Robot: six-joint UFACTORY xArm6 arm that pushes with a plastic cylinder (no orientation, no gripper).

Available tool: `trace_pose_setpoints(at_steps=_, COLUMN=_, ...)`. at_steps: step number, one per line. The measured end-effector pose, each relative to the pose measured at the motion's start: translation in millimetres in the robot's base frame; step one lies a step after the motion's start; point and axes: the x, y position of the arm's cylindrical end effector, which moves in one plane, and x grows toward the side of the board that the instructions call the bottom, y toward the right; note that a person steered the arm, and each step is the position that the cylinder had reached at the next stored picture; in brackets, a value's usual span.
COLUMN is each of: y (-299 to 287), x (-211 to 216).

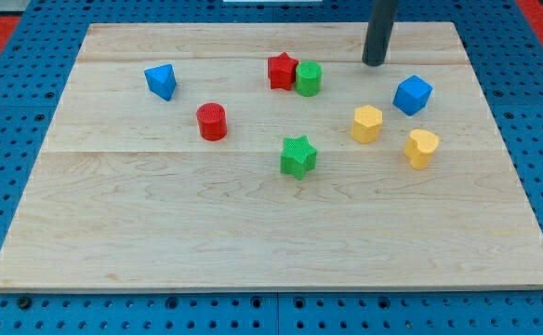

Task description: Nudge the green star a bit down

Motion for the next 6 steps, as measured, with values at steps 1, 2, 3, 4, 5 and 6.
trace_pose_setpoints(at_steps=1, y=-84.4, x=29.3)
trace_pose_setpoints(at_steps=2, y=-82.9, x=69.4)
trace_pose_setpoints(at_steps=3, y=-70.8, x=110.5)
trace_pose_setpoints(at_steps=4, y=-63.2, x=148.5)
trace_pose_setpoints(at_steps=5, y=-116.8, x=176.1)
trace_pose_setpoints(at_steps=6, y=-177.5, x=182.7)
